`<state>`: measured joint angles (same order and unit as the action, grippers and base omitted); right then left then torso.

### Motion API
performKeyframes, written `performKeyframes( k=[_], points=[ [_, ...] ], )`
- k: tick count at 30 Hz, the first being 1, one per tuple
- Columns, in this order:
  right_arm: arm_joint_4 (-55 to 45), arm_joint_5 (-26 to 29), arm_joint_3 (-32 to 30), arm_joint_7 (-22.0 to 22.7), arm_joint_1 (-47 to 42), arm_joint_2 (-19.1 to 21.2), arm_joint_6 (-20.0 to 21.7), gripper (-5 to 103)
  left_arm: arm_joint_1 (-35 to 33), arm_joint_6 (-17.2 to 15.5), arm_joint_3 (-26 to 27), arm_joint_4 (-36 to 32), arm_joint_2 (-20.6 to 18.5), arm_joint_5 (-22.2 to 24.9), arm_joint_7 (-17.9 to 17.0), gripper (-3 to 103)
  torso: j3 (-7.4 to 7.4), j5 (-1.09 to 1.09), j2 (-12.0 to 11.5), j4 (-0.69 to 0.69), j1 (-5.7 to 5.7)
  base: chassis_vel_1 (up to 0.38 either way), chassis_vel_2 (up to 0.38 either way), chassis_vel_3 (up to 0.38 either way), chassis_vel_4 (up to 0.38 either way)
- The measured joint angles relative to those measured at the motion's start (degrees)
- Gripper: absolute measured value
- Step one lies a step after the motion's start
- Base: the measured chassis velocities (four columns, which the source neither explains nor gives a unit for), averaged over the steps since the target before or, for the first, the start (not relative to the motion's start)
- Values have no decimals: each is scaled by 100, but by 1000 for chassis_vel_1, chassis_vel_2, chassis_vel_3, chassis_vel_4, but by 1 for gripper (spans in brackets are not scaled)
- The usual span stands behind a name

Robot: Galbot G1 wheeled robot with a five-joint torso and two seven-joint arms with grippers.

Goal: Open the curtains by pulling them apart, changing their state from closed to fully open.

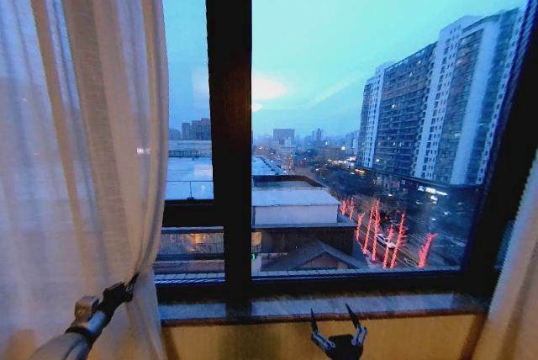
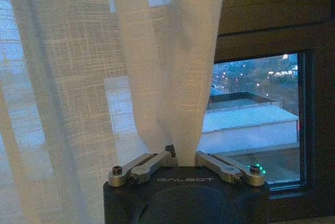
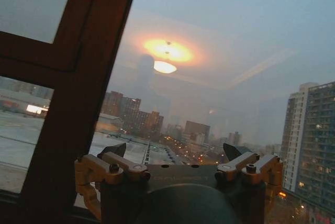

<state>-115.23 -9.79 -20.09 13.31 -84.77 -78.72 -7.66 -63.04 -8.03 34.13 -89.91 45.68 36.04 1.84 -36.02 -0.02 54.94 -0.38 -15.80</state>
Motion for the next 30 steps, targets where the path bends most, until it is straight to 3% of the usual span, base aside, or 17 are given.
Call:
performKeyframes(
  k=[16,30],
  points=[
    [-205,-379,180,4,-194,1,-1,100,-173,-25,69,-100,58,-55,17,0,0,2,0,-2,0,58,43,-49,-47],
    [-293,-453,308,13,-286,0,-18,100,-554,-24,389,-252,68,-94,156,0,0,1,0,1,0,289,248,-299,-234]
  ],
)
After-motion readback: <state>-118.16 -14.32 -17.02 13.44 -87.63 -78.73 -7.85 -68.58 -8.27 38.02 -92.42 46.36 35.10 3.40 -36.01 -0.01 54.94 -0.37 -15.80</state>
